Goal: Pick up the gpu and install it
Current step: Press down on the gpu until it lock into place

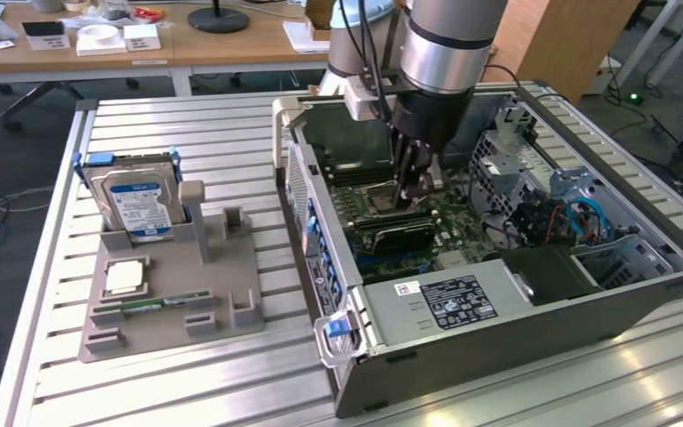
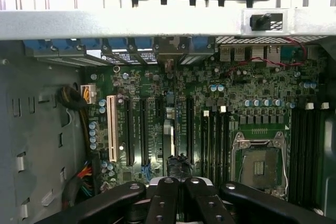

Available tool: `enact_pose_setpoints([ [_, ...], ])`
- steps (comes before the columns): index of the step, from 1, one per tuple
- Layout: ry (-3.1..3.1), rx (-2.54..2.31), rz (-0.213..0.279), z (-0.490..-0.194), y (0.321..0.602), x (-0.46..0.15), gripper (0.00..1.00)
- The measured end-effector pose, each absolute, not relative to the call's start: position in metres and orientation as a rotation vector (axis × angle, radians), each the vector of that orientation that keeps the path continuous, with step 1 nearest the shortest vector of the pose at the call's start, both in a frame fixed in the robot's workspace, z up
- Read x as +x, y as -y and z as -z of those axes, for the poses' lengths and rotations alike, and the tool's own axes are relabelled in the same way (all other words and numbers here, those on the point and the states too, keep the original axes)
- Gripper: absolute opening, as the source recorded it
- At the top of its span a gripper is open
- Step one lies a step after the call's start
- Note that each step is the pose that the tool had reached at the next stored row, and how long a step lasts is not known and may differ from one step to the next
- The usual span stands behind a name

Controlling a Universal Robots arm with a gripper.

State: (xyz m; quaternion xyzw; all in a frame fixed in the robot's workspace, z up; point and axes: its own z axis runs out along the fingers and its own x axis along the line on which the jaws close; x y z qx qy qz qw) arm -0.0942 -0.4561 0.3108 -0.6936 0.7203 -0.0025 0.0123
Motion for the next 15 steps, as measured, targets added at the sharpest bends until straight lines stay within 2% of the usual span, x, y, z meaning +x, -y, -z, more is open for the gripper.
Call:
enact_pose_setpoints([
  [15,-2.245,-2.162,0.008,-0.297,0.457,-0.094,0.11],
])
